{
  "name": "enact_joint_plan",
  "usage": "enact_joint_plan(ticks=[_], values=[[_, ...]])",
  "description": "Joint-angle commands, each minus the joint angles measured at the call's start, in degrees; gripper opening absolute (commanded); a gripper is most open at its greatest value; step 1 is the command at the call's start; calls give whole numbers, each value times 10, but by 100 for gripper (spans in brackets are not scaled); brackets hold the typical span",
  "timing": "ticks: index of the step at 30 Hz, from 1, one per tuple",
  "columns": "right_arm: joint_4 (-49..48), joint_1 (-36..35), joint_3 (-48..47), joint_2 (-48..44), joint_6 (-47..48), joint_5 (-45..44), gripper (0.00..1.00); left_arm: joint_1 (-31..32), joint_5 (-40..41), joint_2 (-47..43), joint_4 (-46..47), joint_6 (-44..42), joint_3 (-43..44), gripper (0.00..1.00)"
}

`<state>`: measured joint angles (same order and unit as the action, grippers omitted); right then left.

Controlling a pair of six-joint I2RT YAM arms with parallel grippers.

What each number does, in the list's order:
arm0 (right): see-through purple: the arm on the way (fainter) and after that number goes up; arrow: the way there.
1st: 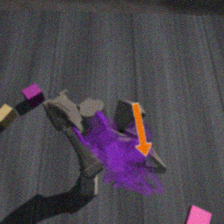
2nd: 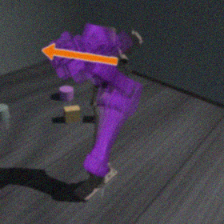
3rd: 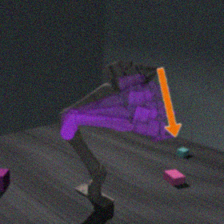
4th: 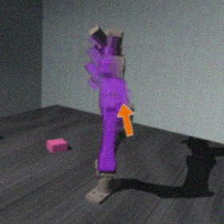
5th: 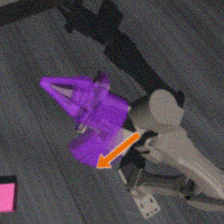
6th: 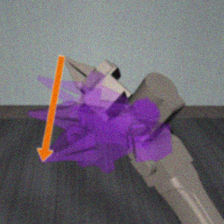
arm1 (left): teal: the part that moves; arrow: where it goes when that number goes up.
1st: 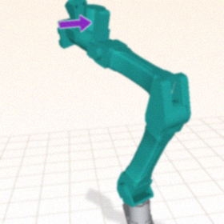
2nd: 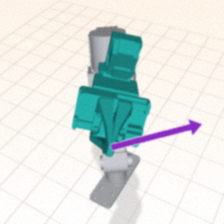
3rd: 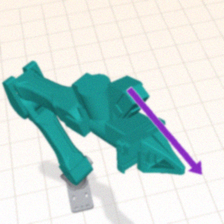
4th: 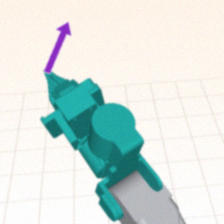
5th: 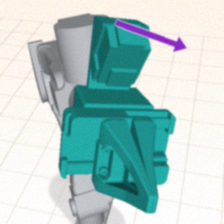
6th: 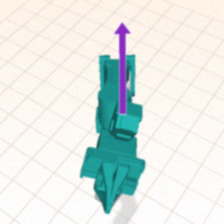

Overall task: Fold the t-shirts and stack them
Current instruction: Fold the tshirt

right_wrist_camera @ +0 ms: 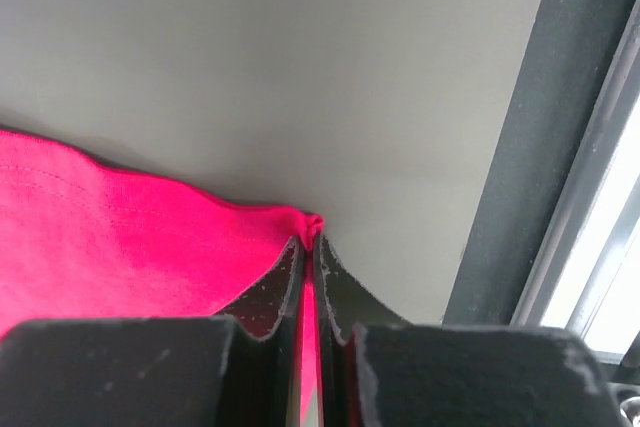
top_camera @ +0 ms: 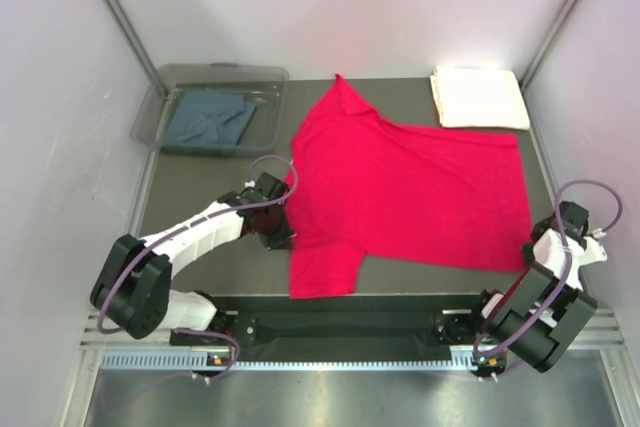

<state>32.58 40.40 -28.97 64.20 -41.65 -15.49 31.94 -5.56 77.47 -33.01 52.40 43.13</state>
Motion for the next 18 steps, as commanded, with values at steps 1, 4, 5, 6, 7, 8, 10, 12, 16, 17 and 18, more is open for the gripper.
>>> enact_joint_plan(ticks=[1, 4, 5, 6, 7, 8, 10, 12, 16, 17, 18], values=[[18, 7, -6, 7, -6, -30, 0, -4, 9, -33, -23, 3, 3, 0], [50, 8, -13, -14, -7, -31, 0, -4, 19, -68, -44, 4, 0, 0], [70, 8, -18, -21, -10, -31, 0, -4, 25, -78, -48, 9, -2, 0], [80, 7, -22, -27, -11, -35, 0, -4, 26, -86, -52, 11, -5, 0], [91, 7, -28, -24, -11, -37, 0, -4, 26, -102, -57, 16, -12, 0], [111, 7, -36, -22, -12, -41, 0, -4, 24, -110, -62, 20, -16, 0], [126, 4, -42, -21, -18, -38, 0, -4, 26, -132, -76, 31, -22, 0], [136, -2, -44, -28, -18, -39, 0, -4, 30, -144, -93, 38, -25, 0], [145, -12, -56, -31, -20, -48, 0, -4, 32, -155, -93, 37, -39, 0], [147, -13, -63, -31, -19, -46, 0, -4, 29, -151, -87, 33, -38, 0], [145, -16, -67, -28, -15, -43, 0, -4, 29, -145, -83, 27, -36, 0]])
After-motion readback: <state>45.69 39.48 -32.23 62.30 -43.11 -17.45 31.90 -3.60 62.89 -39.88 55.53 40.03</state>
